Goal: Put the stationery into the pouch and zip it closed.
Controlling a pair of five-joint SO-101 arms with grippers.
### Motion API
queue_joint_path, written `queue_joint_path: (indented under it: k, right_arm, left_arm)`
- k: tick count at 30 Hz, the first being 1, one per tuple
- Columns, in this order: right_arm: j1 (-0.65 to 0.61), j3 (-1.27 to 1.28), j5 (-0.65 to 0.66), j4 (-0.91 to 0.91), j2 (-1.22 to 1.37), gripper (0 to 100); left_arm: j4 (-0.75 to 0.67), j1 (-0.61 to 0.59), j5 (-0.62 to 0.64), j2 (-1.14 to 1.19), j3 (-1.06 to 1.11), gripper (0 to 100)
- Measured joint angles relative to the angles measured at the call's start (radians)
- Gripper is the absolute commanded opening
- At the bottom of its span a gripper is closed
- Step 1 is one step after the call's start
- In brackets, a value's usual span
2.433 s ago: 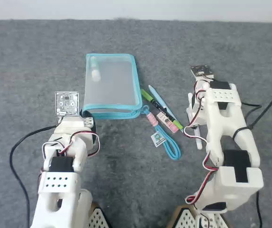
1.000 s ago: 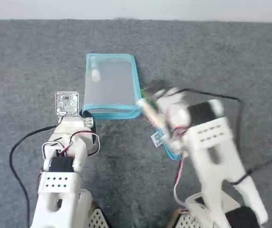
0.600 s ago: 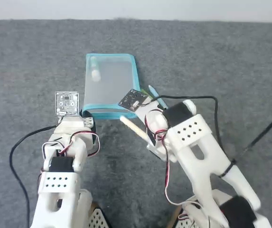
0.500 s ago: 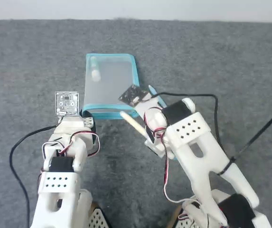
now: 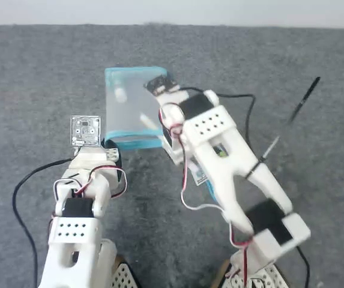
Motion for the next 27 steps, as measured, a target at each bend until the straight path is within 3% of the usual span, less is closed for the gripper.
queue_joint_path:
  k: [4, 11, 19, 27]
  right_arm:
    - [0.000, -0.178, -0.104, 0.057, 0.100, 2.6]
    - [-0.008, -0.503, -0.215, 0.186, 0.216, 28.8]
    - [-0.034, -0.548, -0.180, 0.187, 0.218, 23.3]
    - [-0.031, -0.394, 0.031, 0.187, 0.120, 14.3]
  left_arm:
    - [0.000, 0.000, 0.000, 0.000, 0.000, 1]
    - [0.000, -0.006, 0.002, 0.000, 0.000, 1]
    - [0.000, -0.008, -0.003, 0.000, 0.002, 1]
    - [0.000, -0.008, -0.003, 0.000, 0.002, 1]
